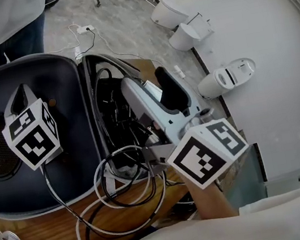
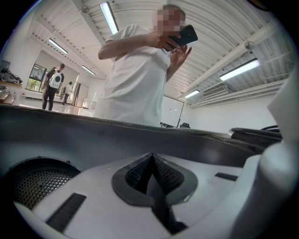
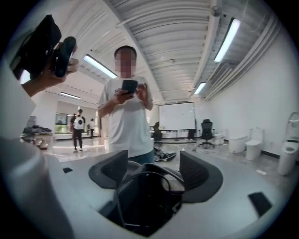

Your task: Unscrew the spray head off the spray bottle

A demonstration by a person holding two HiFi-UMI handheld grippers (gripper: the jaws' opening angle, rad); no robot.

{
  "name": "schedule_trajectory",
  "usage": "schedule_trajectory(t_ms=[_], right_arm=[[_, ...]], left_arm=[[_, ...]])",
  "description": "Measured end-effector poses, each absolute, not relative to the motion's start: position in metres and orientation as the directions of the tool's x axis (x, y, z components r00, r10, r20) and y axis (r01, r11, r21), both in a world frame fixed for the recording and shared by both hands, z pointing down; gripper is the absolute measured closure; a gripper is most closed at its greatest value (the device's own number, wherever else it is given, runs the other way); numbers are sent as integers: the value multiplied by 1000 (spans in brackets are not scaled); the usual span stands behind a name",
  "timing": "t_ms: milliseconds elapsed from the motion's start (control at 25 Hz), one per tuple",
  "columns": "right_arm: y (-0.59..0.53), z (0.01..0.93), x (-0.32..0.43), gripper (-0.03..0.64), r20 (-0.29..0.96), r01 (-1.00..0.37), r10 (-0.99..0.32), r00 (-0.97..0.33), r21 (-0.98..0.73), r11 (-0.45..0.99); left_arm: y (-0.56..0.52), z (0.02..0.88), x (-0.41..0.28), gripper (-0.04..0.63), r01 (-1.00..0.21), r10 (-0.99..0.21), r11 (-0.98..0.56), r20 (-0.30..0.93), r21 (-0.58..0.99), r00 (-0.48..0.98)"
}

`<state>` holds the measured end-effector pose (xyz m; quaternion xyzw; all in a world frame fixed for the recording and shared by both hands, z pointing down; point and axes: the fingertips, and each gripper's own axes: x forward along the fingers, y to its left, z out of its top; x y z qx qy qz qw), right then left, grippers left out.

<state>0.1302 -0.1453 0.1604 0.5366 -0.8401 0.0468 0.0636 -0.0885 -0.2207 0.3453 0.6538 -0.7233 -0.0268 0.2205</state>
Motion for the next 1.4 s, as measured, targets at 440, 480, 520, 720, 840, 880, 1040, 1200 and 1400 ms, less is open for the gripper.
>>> schedule_trajectory(t_ms=[440, 480, 520, 720, 840, 880, 1040, 1200, 1400], right_arm=[[-107, 194, 217, 624, 277, -985, -952, -131, -145, 93], [-106, 192, 215, 624, 273, -986, -953, -133, -138, 98], [-107, 189, 213, 624, 264, -986, -955, -138, -126, 108], [-126, 169, 178, 503, 215, -966, -942, -259, -61, 252], [-154, 164, 148, 342, 205, -937, -915, -348, -37, 348], [-166, 163, 141, 333, 202, -930, -909, -365, -27, 367], [-214, 155, 117, 324, 172, -911, -896, -409, -25, 411], [-246, 172, 111, 626, 234, -917, -887, -399, -75, 393], [-247, 177, 107, 624, 247, -903, -869, -428, -89, 419]], left_arm=[[-220, 344, -90, 597, -934, -957, 145, 285, 327, -49], [-220, 344, -90, 597, -934, -957, 144, 285, 327, -48], [-220, 344, -90, 597, -934, -957, 144, 285, 327, -48], [-220, 343, -90, 597, -934, -958, 144, 284, 326, -48], [-220, 344, -90, 597, -934, -958, 144, 284, 327, -49], [-220, 344, -90, 598, -934, -958, 145, 284, 327, -49], [-221, 344, -89, 597, -934, -958, 144, 283, 328, -48], [-221, 343, -90, 598, -934, -958, 143, 283, 327, -48], [-220, 343, -89, 597, -934, -958, 142, 282, 326, -47]])
